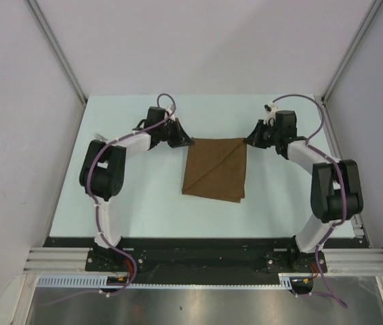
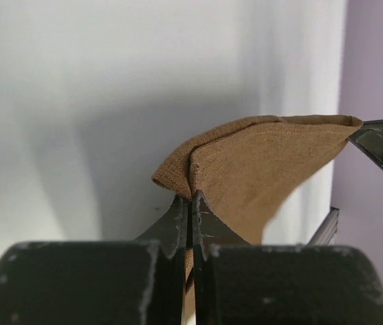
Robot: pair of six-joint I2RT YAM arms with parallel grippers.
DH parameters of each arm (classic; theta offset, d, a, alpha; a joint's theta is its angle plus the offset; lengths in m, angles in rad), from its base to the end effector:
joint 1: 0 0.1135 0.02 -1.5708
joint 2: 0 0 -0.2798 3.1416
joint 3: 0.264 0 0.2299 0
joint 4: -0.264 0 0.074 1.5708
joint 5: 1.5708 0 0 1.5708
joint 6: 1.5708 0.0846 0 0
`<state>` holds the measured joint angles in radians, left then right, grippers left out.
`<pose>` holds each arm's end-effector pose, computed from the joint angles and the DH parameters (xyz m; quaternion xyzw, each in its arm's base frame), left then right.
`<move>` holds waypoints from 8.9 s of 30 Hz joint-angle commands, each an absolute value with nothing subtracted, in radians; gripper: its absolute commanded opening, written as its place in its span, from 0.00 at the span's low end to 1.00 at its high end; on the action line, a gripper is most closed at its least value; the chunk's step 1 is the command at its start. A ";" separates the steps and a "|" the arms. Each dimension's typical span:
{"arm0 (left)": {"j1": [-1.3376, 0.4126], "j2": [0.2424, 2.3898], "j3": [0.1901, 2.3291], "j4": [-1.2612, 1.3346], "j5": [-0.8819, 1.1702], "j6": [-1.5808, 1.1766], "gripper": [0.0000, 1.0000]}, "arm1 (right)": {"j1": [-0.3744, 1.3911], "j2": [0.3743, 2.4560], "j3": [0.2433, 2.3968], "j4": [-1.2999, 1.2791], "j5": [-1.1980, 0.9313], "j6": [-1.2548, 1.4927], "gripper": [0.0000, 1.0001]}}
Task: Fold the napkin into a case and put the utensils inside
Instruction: Pick up the upper triangle-folded napkin from the center of the board, then place the upper triangle-folded napkin at the center of the board, then smooth out the upper triangle-folded napkin at the center of the board.
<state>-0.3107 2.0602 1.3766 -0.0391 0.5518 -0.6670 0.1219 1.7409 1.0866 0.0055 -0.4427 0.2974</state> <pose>0.4349 -0.1862 0.1702 -0.0451 0.8829 -0.4051 0.2329 0.3925 0.0846 0.2109 -0.0207 0.8790 0.2826 0.3836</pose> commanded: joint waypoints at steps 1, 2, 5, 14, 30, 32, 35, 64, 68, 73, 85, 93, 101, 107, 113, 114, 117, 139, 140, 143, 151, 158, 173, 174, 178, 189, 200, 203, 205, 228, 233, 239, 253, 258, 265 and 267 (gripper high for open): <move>-0.305 1.870 1.348 0.061 0.554 -0.701 0.00 | 0.129 1.571 1.068 0.038 -0.407 0.272 0.00; -0.305 1.858 1.347 0.054 0.551 -0.703 0.00 | 0.127 1.563 1.060 0.041 -0.408 0.273 0.00; -0.305 1.835 1.353 0.037 0.566 -0.719 0.00 | 0.126 1.557 1.071 0.003 -0.423 0.261 0.00; -0.307 1.530 1.249 0.100 0.505 -0.655 0.00 | 0.146 1.297 0.991 0.037 -0.405 0.242 0.00; -0.403 0.870 1.042 0.081 0.512 -0.655 0.00 | 0.229 0.686 1.083 -0.374 -0.433 0.282 0.00; -0.414 0.812 0.999 0.051 0.497 -0.679 0.00 | 0.233 0.606 1.081 -0.417 -0.445 0.310 0.00; -0.440 0.746 0.939 0.035 0.483 -0.727 0.00 | 0.233 0.555 1.071 -0.466 -0.451 0.367 0.00; -0.336 2.036 1.616 -0.259 0.224 -0.614 1.00 | 0.061 1.825 1.305 -0.183 -0.135 0.267 0.60; -0.353 1.860 1.376 -0.187 0.264 -0.626 0.98 | 0.090 1.758 1.243 -0.291 -0.182 0.305 0.61; -0.357 1.721 1.123 -0.132 0.371 -0.664 0.87 | 0.152 1.599 0.993 -0.227 -0.290 0.389 0.65; -0.445 1.655 0.870 0.050 0.426 -0.719 0.89 | 0.298 1.368 0.704 -0.253 -0.212 0.477 0.52; -0.491 1.683 0.769 0.159 0.416 -0.787 0.60 | 0.302 1.416 0.643 -0.176 -0.227 0.514 0.32; -0.537 1.655 0.696 0.209 0.400 -0.819 0.41 | 0.305 1.433 0.624 -0.178 -0.203 0.514 0.27; -0.535 1.631 0.678 0.170 0.388 -0.792 0.35 | 0.272 1.419 0.617 -0.201 -0.210 0.503 0.16; -0.534 1.566 0.678 0.111 0.361 -0.761 0.45 | 0.252 1.350 0.591 -0.236 -0.251 0.498 0.31; -0.534 1.565 0.680 0.109 0.362 -0.761 0.44 | 0.253 1.342 0.581 -0.233 -0.259 0.503 0.31; -0.528 1.560 0.677 0.104 0.368 -0.765 0.40 | 0.249 1.319 0.578 -0.230 -0.265 0.509 0.31; -0.499 1.600 0.726 0.060 0.364 -0.736 0.00 | 0.305 1.434 0.542 -0.091 -0.307 0.609 0.30; -0.499 1.598 0.727 0.057 0.361 -0.735 0.00 | 0.305 1.439 0.537 -0.086 -0.307 0.614 0.28; -0.497 1.588 0.724 0.040 0.350 -0.730 0.00 | 0.299 1.434 0.541 -0.110 -0.279 0.608 0.15; -0.486 1.557 0.700 0.034 0.360 -0.727 0.00 | 0.256 1.339 0.558 -0.222 -0.221 0.565 0.08; -0.486 1.577 0.683 0.069 0.394 -0.750 0.00 | 0.235 1.383 0.549 -0.169 -0.271 0.569 0.18; -0.515 1.591 0.640 0.129 0.471 -0.775 0.18 | 0.232 1.269 0.644 -0.336 -0.201 0.517 0.36; -0.515 1.580 0.635 0.124 0.462 -0.773 0.21 | 0.232 1.272 0.650 -0.333 -0.204 0.511 0.36; -0.512 1.537 0.640 0.071 0.404 -0.743 0.32 | 0.239 1.340 0.676 -0.299 -0.206 0.502 0.34; -0.494 1.574 0.718 0.040 0.411 -0.726 0.34 | 0.253 1.465 0.736 -0.262 -0.206 0.477 0.19; -0.494 1.612 0.738 0.057 0.419 -0.733 0.35 | 0.276 1.508 0.765 -0.270 -0.186 0.471 0.20; -0.494 1.631 0.747 0.058 0.417 -0.733 0.34 | 0.278 1.526 0.767 -0.271 -0.192 0.472 0.20; -0.494 1.638 0.752 0.063 0.417 -0.736 0.30 | 0.278 1.528 0.767 -0.270 -0.192 0.472 0.20; -0.485 1.651 0.819 0.057 0.434 -0.747 0.01 | 0.276 1.465 0.830 -0.333 -0.193 0.471 0.00; -0.486 1.589 0.786 0.041 0.445 -0.750 0.00 | 0.264 1.370 0.813 -0.385 -0.207 0.468 0.00; -0.491 1.563 0.730 0.057 0.456 -0.765 0.00 | 0.259 1.328 0.744 -0.399 -0.218 0.468 0.00; -0.517 1.620 0.692 0.130 0.471 -0.796 0.00 | 0.218 1.394 0.661 -0.304 -0.213 0.436 0.00; -0.523 1.606 0.686 0.103 0.482 -0.782 0.29 | 0.209 1.437 0.701 -0.328 -0.213 0.411 0.04; -0.488 1.378 0.771 -0.159 0.255 -0.651 0.73 | 0.203 1.353 0.785 -0.391 -0.141 0.371 0.44; -0.476 1.391 0.871 -0.140 0.253 -0.627 0.61 | 0.209 1.361 0.833 -0.373 -0.162 0.385 0.44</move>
